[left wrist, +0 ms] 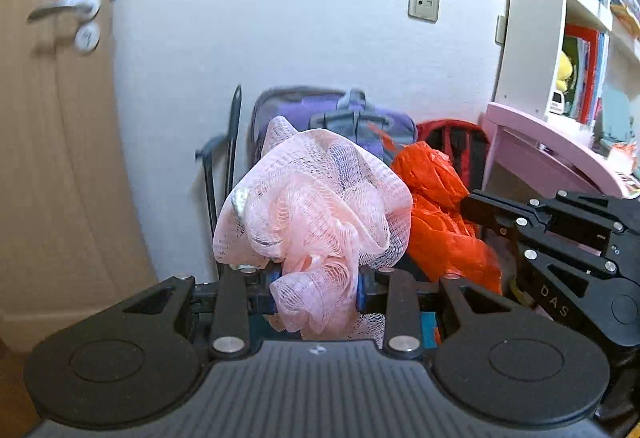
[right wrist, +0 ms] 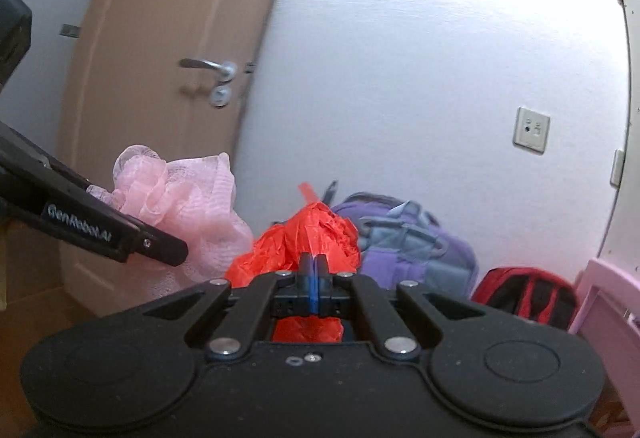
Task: Collect trash
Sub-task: 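Lift the puff and red bag over the wastebasket and release both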
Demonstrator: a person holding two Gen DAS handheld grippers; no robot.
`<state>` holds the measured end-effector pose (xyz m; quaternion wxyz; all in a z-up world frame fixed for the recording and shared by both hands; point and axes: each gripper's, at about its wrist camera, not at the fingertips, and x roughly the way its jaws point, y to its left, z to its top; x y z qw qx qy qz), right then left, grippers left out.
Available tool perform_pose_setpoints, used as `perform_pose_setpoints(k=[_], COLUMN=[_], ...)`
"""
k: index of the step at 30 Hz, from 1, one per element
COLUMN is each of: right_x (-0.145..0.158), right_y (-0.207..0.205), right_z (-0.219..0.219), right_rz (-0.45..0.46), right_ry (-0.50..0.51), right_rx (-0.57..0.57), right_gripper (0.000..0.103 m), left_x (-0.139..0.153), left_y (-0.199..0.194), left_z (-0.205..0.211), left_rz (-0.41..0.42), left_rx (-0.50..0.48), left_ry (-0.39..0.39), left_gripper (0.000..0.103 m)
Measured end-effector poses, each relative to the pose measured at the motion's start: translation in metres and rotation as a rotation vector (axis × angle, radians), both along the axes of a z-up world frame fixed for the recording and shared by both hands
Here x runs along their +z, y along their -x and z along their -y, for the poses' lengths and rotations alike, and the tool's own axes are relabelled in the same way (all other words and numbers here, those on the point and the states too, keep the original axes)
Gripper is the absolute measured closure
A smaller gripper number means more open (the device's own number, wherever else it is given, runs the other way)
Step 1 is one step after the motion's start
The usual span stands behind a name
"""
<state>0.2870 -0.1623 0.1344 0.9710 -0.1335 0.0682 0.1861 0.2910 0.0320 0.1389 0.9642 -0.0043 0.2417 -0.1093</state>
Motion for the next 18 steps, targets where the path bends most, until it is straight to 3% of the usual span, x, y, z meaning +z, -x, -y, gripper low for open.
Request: perform_pose_setpoints(k=[7, 13, 18], right_x=[-0.011, -0.045, -0.077], right_y=[-0.069, -0.120, -0.137], right_z=[0.010, 0.021, 0.023], right_rz=[-0.041, -0.136, -0.211], right_ry=[0.002, -0.013, 0.003], right_rx=[-0.069, -0.087, -0.080], right_gripper=[0.103, 0.103, 0.103], left_x=[-0.011, -0.053, -0.089], left_y=[-0.072, -0.123, -0.153], left_z=[0.032, 0.052, 0.065], left_rz=[-0.030, -0.103, -0.175], left_rx=[0.000, -0.006, -0.026], left_ry=[-0.065, -0.093, -0.109], left_gripper=[0.071, 0.071, 0.071])
